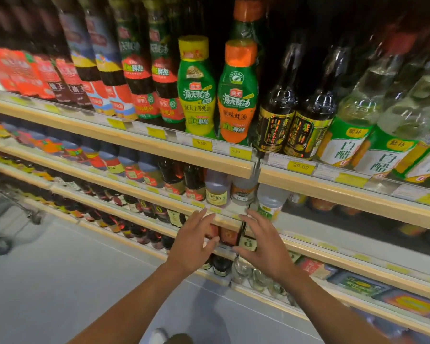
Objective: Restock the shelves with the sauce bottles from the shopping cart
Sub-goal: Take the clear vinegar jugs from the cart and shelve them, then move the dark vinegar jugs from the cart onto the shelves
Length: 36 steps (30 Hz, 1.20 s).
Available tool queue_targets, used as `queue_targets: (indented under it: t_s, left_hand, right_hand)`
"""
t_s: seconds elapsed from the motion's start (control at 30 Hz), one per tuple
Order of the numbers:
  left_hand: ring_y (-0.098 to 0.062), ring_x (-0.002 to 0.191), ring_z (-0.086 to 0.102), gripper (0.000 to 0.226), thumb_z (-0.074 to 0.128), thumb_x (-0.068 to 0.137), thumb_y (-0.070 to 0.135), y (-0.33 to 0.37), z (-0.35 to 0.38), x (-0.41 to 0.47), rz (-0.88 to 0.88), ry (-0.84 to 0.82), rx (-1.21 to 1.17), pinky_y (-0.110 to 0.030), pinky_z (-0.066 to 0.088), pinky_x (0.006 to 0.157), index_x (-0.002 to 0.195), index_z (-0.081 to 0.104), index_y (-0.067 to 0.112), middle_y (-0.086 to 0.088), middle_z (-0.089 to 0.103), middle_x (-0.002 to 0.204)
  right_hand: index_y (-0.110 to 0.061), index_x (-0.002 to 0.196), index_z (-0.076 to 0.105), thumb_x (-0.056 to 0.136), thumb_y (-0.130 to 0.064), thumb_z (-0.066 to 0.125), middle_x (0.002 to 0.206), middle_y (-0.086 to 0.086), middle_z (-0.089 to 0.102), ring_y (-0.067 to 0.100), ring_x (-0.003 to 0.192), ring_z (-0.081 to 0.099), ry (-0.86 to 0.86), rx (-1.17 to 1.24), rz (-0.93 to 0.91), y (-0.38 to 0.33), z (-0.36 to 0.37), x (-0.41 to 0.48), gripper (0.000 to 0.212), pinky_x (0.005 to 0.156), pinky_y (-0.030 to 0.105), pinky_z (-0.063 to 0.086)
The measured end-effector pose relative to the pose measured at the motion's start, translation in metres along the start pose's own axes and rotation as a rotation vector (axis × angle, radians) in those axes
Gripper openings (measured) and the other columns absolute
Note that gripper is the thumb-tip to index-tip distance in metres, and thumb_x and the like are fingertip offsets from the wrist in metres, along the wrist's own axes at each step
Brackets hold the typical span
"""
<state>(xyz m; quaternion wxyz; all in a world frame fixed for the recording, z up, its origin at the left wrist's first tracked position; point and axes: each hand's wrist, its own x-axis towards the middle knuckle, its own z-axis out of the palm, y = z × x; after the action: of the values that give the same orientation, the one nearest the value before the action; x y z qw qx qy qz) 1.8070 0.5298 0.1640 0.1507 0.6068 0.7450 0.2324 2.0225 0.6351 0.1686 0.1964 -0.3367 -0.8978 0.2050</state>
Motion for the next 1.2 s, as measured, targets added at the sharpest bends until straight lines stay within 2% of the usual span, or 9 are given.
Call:
queue_targets:
  t_s: [0.17,0.27,0.4,0.5,0.63,0.77,0.87,1.07,1.2]
  left_hand:
    - [-0.022,0.155,0.017,0.066,0.049,0.098,0.054,-0.065,-0.039,-0.045,-0.144,0.079,0.032,-0.041,0.023,0.124,0.157,0.031,0.029,0.000,0.024,0.166]
    - [-0.020,0.155,0.016,0.066,0.051,0.098,0.053,-0.111,-0.070,-0.079,-0.268,0.136,0.021,-0.044,0.025,0.124,0.156,0.030,0.032,0.003,0.022,0.167]
    - [-0.019,0.155,0.014,0.066,0.053,0.098,0.053,-0.183,-0.118,-0.130,-0.414,0.203,0.041,-0.043,0.023,0.124,0.156,0.028,0.034,0.004,0.018,0.168]
    - [-0.021,0.154,0.017,0.065,0.049,0.098,0.056,-0.237,-0.152,-0.172,-0.499,0.259,0.060,-0.044,0.024,0.123,0.156,0.030,0.032,0.002,0.020,0.168]
    - [-0.024,0.154,0.019,0.064,0.051,0.098,0.053,-0.298,-0.196,-0.221,-0.628,0.323,0.075,-0.042,0.022,0.121,0.155,0.032,0.030,0.001,0.021,0.167]
    - [-0.023,0.155,0.017,0.065,0.050,0.097,0.056,-0.352,-0.226,-0.262,-0.751,0.385,0.047,-0.044,0.022,0.124,0.155,0.031,0.032,0.002,0.021,0.167]
    - [-0.022,0.155,0.016,0.065,0.051,0.098,0.056,-0.383,-0.245,-0.279,-0.819,0.424,0.031,-0.045,0.023,0.124,0.155,0.030,0.033,0.003,0.020,0.168]
    - [-0.020,0.155,0.017,0.065,0.051,0.097,0.057,-0.449,-0.287,-0.284,-0.892,0.512,-0.015,-0.042,0.025,0.123,0.155,0.030,0.033,0.005,0.019,0.168]
    - [-0.018,0.155,0.014,0.067,0.045,0.098,0.061,-0.503,-0.322,-0.269,-0.917,0.561,-0.046,-0.041,0.023,0.124,0.156,0.027,0.033,0.005,0.018,0.168]
  right_hand:
    - [-0.031,0.154,0.033,0.082,-0.053,0.073,0.161,-0.008,0.027,0.016,0.146,0.029,-0.109,0.016,-0.116,-0.065,0.049,0.041,0.085,0.116,0.034,0.030]
    - [-0.030,0.154,0.031,0.084,-0.049,0.074,0.162,-0.007,0.026,0.018,0.147,0.029,-0.165,0.002,-0.171,-0.114,0.088,0.068,0.085,0.118,0.038,0.033]
    - [-0.023,0.152,0.038,0.081,-0.050,0.074,0.158,0.002,0.037,0.026,0.143,0.039,-0.167,0.003,-0.285,-0.191,0.143,0.108,0.084,0.114,0.049,0.039]
    - [-0.024,0.152,0.039,0.086,-0.053,0.068,0.158,0.003,0.036,0.026,0.143,0.038,-0.200,0.064,-0.348,-0.252,0.183,0.134,0.077,0.114,0.044,0.038]
    - [-0.018,0.148,0.046,0.080,-0.042,0.081,0.154,0.007,0.042,0.030,0.141,0.040,-0.237,0.098,-0.433,-0.331,0.236,0.163,0.079,0.113,0.048,0.040]
    - [-0.020,0.146,0.047,0.081,-0.041,0.076,0.155,0.004,0.041,0.023,0.142,0.037,-0.301,0.112,-0.499,-0.404,0.280,0.188,0.074,0.117,0.039,0.033]
    - [-0.023,0.149,0.043,0.080,-0.046,0.075,0.156,0.002,0.039,0.021,0.144,0.036,-0.357,0.107,-0.546,-0.450,0.308,0.211,0.079,0.116,0.045,0.037]
    - [-0.025,0.150,0.039,0.087,-0.057,0.063,0.158,-0.003,0.031,0.017,0.144,0.034,-0.425,0.252,-0.641,-0.511,0.366,0.269,0.075,0.113,0.043,0.040]
    - [-0.025,0.149,0.040,0.088,-0.052,0.067,0.158,-0.005,0.031,0.017,0.145,0.034,-0.436,0.327,-0.681,-0.552,0.410,0.324,0.072,0.105,0.048,0.048]
